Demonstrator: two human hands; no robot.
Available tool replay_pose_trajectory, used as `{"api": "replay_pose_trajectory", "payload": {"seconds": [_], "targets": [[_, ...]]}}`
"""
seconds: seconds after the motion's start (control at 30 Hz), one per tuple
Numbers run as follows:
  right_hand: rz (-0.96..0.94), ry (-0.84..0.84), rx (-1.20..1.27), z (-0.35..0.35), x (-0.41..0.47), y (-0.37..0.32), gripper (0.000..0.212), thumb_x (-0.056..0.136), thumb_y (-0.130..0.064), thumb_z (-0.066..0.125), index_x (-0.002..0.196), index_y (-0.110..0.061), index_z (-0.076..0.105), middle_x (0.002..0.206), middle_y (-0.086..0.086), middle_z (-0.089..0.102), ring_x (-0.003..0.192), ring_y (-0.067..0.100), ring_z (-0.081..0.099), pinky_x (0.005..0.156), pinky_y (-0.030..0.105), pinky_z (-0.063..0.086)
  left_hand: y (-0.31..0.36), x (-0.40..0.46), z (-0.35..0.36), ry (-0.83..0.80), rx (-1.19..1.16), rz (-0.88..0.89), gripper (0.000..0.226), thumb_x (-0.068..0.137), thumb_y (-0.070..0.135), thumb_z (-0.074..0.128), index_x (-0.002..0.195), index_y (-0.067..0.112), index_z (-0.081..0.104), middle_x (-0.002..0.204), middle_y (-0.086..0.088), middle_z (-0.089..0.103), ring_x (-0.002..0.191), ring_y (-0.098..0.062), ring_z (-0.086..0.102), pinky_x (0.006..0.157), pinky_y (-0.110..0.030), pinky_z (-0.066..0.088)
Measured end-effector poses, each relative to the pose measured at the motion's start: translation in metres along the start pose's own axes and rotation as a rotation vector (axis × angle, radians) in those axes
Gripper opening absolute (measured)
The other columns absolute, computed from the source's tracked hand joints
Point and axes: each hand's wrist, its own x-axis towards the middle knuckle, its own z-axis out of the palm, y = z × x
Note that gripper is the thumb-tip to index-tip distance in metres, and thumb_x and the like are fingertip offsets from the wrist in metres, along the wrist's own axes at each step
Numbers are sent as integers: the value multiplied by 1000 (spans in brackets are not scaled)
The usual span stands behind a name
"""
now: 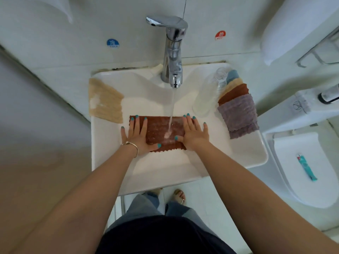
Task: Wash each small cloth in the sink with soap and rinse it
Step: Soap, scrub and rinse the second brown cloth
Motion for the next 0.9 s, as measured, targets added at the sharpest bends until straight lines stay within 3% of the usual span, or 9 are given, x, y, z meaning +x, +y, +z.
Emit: {"api": "replay_pose_trajectory", "payload": {"seconds": [0.5,0.77,0.9], "targets": [[7,-43,-52,29,-34,13,84,97,-65,20,149,-20,-27,157,-3,-31,147,18,-25,118,51,-12,2,-10,4,-105,138,102,120,77,78,49,146,23,-32,151,-7,-41,141,-23,-35,113,-57,-14],[95,-53,-150,-6,-16,7,84,97,-64,21,150,-17,-24,159,-3,-27,148,19,-19,119,50,-9,5,6,-14,69,189,122,119,74,85,44,151,23,-23,158,-6,-29,145,-21,-26,112,-54,-20],[-9,-12,78,-18,-39,-6,85,97,-65,24,154,-16,-16,161,-1,-21,149,20,-15,121,46,0,8,4,-9,70,163,101,120,74,82,48,151,22,-22,158,-7,-27,146,-21,-25,112,-55,-19]]}}
